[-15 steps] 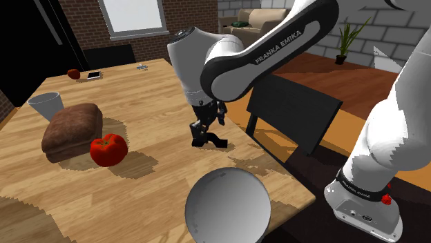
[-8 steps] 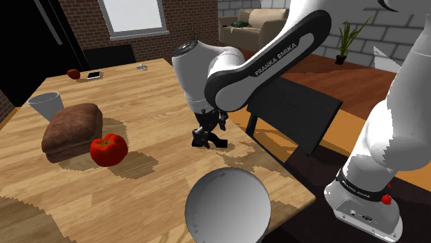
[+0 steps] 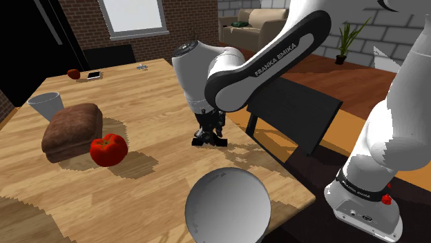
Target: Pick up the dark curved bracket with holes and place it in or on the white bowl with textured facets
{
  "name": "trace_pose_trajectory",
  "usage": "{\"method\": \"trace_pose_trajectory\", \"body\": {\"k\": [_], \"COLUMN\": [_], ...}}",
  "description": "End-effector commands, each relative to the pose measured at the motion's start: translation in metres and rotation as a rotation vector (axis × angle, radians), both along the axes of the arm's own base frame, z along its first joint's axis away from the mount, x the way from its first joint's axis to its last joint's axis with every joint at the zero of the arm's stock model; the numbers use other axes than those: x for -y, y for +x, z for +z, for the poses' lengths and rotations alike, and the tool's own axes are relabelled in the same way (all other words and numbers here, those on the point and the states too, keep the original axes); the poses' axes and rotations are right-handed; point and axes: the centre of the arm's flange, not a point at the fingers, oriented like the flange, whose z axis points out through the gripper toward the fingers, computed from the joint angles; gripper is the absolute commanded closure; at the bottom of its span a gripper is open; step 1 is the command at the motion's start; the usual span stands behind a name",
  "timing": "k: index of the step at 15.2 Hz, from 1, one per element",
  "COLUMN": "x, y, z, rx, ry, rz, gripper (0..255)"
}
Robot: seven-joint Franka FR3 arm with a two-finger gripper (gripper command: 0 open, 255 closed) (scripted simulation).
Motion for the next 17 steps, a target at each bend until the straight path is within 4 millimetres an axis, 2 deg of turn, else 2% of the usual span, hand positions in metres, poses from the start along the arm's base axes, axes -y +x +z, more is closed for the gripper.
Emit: {"method": "trace_pose_trajectory", "body": {"k": [1, 7, 17], "x": [0.0, 0.0, 0.0], "y": [0.0, 0.0, 0.0], "z": [0.0, 0.0, 0.053], "rx": [0.0, 0.0, 0.0], "ry": [0.0, 0.0, 0.0], "rz": [0.0, 0.0, 0.0], "gripper": [255, 255, 255]}}
